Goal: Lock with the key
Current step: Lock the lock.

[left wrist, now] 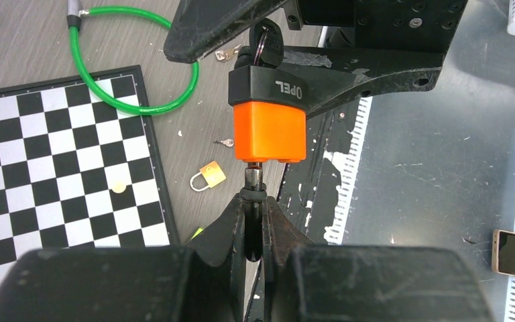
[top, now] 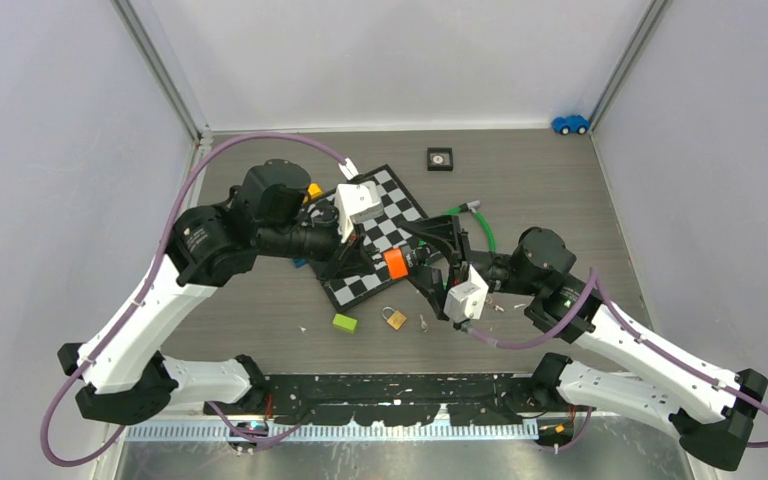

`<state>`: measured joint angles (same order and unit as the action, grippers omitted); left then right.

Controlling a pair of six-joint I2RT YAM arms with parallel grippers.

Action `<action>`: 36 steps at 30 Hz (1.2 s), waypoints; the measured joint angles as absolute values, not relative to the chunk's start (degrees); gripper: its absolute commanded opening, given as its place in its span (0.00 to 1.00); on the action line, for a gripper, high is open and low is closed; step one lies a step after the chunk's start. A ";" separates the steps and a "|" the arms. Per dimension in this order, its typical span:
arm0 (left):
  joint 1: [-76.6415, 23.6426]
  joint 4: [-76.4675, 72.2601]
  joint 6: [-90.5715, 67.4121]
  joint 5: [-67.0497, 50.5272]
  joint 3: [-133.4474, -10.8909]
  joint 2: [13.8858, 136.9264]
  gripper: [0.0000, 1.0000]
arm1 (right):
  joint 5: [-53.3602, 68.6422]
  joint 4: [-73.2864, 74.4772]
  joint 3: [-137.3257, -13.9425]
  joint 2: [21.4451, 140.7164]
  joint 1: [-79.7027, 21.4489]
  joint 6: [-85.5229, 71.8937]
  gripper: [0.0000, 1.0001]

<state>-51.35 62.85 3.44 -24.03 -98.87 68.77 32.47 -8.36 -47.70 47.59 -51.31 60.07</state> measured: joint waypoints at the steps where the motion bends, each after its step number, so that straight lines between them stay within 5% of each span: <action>1: -51.35 62.87 3.44 -24.03 -98.76 68.77 0.00 | 32.91 -8.19 -47.72 47.59 -51.31 59.88 0.77; 17: -51.35 62.67 3.42 -24.08 -95.92 68.84 0.00 | 36.16 -6.74 -48.86 47.48 -51.33 58.52 0.75; 24: -51.35 62.26 3.42 -24.51 -95.81 68.93 0.00 | 37.10 -1.02 -51.90 47.51 -51.33 56.99 0.59; 36: -51.35 61.93 3.29 -24.77 -95.70 68.97 0.00 | 39.18 10.37 -58.98 49.67 -51.33 51.35 0.46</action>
